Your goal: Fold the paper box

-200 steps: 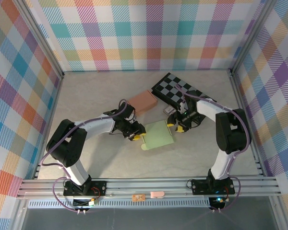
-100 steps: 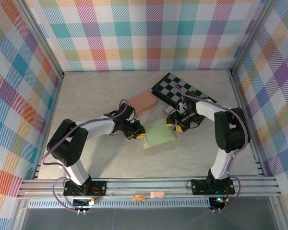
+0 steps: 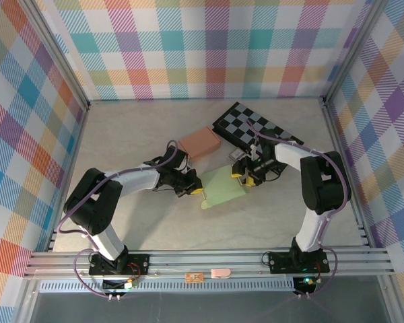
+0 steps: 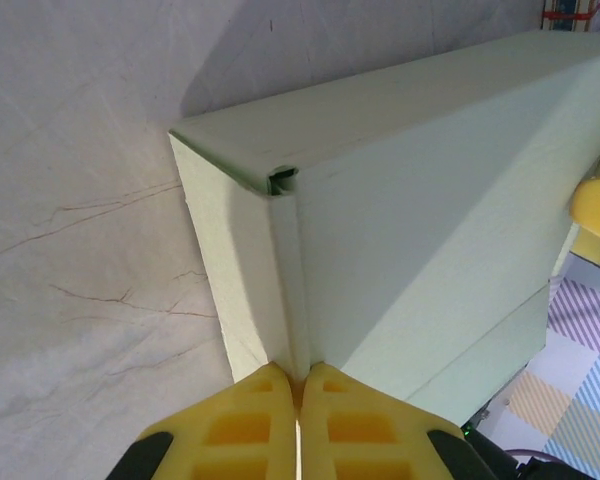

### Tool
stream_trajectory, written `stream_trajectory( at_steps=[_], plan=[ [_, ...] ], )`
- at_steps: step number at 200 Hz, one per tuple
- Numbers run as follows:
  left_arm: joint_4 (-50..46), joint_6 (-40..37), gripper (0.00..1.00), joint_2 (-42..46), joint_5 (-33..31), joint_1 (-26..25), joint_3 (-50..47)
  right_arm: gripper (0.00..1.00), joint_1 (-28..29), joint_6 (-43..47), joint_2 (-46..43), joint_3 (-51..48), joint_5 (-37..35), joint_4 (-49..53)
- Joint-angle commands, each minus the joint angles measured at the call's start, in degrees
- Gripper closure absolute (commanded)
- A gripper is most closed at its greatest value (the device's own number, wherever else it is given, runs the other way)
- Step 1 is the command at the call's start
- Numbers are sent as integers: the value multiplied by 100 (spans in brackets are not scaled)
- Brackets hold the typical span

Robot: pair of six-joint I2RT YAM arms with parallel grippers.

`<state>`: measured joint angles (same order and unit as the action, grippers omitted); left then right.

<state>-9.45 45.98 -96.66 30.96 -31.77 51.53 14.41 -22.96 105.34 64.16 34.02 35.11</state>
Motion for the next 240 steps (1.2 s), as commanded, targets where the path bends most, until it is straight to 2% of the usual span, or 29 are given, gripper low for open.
stream_trajectory(
  at_steps=[1,118,157,170,206,221,240],
  plan=[
    [-435,-192,94,23,-177,114,-292,37,-20,187,89,-70,365,-176],
    [-338,-589,95,-57,73,478,-468,33,93,26,174,-315,1789,-1095],
    [-319,-602,94,8,32,515,-451,35,285,-63,242,-262,1978,-1102],
    [-354,-635,89,91,-7,522,-402,37,294,-197,241,-264,1940,-1086],
    [-521,-955,64,774,-366,524,-185,46,283,-771,248,-155,1958,-902],
    [-595,-1227,59,1232,-646,528,-86,50,259,-1133,251,-132,2022,-785],
    [-536,-1785,56,1779,-772,511,-15,53,198,-1663,203,-144,2131,-624]
  ],
)
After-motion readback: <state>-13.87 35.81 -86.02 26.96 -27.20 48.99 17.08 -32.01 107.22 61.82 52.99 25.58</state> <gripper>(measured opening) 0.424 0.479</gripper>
